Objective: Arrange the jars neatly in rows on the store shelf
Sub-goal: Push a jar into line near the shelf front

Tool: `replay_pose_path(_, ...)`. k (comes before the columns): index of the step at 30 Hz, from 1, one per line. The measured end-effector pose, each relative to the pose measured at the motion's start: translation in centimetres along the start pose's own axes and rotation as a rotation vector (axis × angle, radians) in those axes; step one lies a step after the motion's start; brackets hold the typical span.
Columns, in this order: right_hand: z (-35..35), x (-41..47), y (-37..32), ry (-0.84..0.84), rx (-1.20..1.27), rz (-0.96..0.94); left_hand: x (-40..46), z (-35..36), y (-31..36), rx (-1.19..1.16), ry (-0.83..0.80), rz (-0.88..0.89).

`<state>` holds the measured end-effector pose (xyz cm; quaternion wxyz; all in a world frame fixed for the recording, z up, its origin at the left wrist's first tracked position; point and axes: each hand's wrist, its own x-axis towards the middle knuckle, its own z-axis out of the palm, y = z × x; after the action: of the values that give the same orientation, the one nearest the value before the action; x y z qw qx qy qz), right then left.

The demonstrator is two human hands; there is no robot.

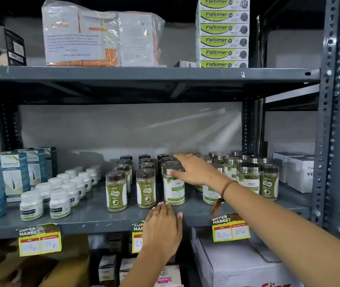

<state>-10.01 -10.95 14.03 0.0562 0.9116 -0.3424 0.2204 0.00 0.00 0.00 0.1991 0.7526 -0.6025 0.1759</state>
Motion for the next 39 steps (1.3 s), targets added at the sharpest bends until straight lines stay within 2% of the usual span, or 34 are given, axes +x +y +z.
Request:
replay_pose_path(7,0.7,2.1,-0.2,-0.101,-0.016,0.026,0.0,1.3,0.1,-0.018,0.101,-0.027)
replay_pose_path(13,0.5,1.9,-0.4,-0.048,0.055,0.062,-0.6,0.9,0.2,-0.021,0.158,-0.006)
replay_pose_path(18,-0.6,0.7,-0.3,0.052,0.033,0.069,-0.6,0.6,0.0,-0.021,0.13,0.01)
replay_pose_path(23,-4.3,-2.1,-0.2,0.164,0.066,0.058,-0.7,0.5,-0.1,-0.002,0.152,0.028)
replay_pose_path(30,-9.7,-8.4,3.9,0.173,0.238,0.152,-0.8,0.1,0.2,-0.024,0.149,0.029)
replay_pose_path(34,-11.6,-11.2,7.6,0.121,0.175,0.245,-1.0,-0.2,0.3,-0.019,0.142,0.024)
replay_pose_path(39,-13.2,-13.6,13.3,0.072,-0.073,0.368,-1.0,-0.6,0.5,-0.008,0.116,0.01)
